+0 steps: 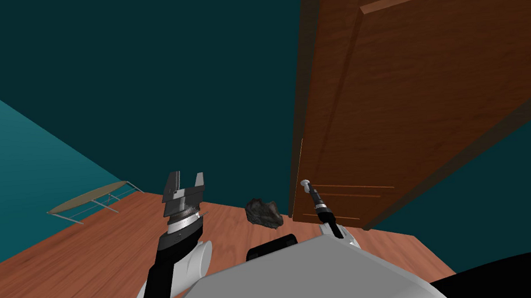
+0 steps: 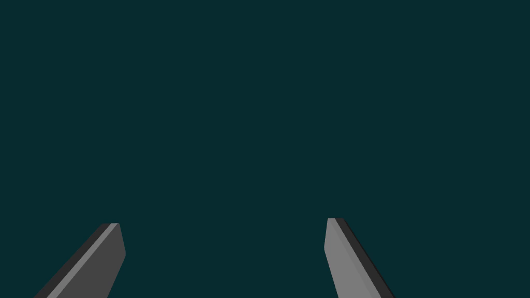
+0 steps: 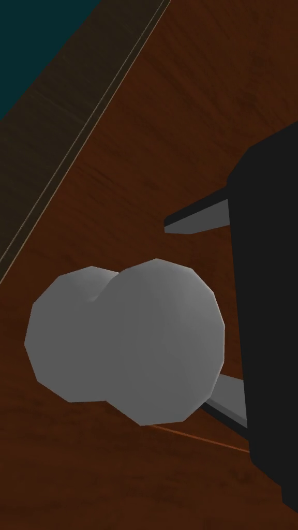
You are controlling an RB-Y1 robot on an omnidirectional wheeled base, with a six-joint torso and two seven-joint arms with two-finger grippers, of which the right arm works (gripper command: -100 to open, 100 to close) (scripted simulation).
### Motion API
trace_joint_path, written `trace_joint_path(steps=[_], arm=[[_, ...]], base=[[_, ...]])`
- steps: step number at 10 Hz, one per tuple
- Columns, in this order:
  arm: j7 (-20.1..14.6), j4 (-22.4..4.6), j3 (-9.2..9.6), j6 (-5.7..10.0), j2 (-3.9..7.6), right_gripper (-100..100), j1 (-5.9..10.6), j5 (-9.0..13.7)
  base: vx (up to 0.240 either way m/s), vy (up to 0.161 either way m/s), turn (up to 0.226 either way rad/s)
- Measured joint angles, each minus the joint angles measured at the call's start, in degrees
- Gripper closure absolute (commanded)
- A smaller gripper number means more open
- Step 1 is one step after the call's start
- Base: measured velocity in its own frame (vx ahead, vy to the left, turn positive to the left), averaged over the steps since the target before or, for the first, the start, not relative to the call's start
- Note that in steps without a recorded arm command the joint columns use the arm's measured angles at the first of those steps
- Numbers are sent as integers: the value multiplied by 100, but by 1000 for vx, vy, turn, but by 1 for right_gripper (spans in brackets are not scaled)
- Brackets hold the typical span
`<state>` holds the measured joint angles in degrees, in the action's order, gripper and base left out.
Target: Pull the door open
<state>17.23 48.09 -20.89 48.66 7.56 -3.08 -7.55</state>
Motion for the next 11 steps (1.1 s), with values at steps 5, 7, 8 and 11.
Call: trace_joint_path(steps=[5, 7, 8, 11], arm=[[-564, 283, 202, -162, 36, 100, -187, 322], [-645, -18, 212, 11, 98, 100, -59, 433], [-735, 75, 243, -37, 93, 100, -97, 483], [-1108, 81, 376, -50, 164, 100, -141, 751]], base=[[-24, -8, 19], [-33, 3, 37], [-43, -4, 77], [-38, -18, 58]])
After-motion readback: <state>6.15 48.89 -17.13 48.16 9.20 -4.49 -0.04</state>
